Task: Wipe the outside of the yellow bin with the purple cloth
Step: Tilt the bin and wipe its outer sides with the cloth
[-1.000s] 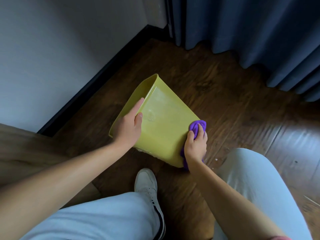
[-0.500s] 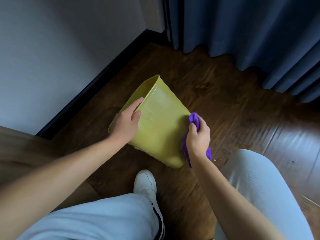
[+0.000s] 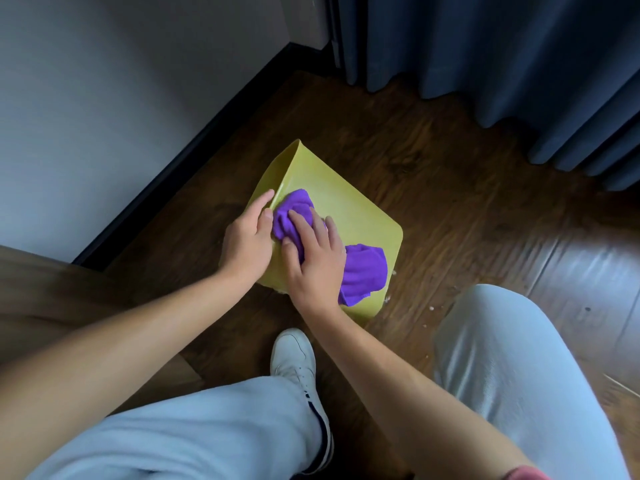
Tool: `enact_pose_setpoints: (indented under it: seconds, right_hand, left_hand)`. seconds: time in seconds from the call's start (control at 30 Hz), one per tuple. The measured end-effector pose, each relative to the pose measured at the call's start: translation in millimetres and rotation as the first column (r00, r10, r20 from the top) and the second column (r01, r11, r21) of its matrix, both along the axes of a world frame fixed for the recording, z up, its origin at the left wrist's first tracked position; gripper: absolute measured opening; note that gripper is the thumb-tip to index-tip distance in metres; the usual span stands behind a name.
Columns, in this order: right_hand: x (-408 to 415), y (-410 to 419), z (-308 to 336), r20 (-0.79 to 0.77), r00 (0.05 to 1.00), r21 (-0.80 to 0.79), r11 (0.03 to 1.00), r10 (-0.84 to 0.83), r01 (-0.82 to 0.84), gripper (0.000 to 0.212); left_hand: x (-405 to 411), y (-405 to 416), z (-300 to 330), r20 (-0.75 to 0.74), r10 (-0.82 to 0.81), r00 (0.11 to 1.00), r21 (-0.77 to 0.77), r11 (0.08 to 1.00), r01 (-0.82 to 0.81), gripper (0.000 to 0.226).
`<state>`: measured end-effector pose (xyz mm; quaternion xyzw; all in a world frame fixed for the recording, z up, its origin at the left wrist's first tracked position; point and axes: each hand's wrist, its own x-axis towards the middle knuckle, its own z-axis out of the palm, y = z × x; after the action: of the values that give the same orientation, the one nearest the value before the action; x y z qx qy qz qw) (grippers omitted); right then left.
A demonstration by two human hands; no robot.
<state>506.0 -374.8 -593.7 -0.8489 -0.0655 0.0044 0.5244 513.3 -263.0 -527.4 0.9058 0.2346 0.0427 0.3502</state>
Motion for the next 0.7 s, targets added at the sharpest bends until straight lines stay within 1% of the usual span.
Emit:
enact_pose_setpoints:
  seconds: [0.13,0.33,0.5,0.7]
  right_hand:
    - [-3,-14,-24,0.000,0.999,-0.101,0.994,0.033,-0.032,0.047]
    - [-1,-50,-55,-0.142,0.989,-0.236,0.972,-0.034,-0.001,0.052]
    - [-3,-75,-77,-0.241,0.960,-0.289,0.955,-0.141,0.068,0.053]
    - [-7,-100,-103,-0.366,0.890,-0.302,0.940,-0.271,0.162,0.055]
  left_hand:
    - [0,3,1,-0.002,0.001,1.000,-0.017,1.000,-0.001,0.041]
    - [2,9,0,-0.028,0.014,1.000,-0.064,0.998,-0.016,0.042]
    - [1,12,0,-0.039,0.010,0.999,-0.079,0.997,-0.013,0.041]
    - [5,10,4,-0.043,0.004,0.999,-0.100,0.995,-0.009,0.041]
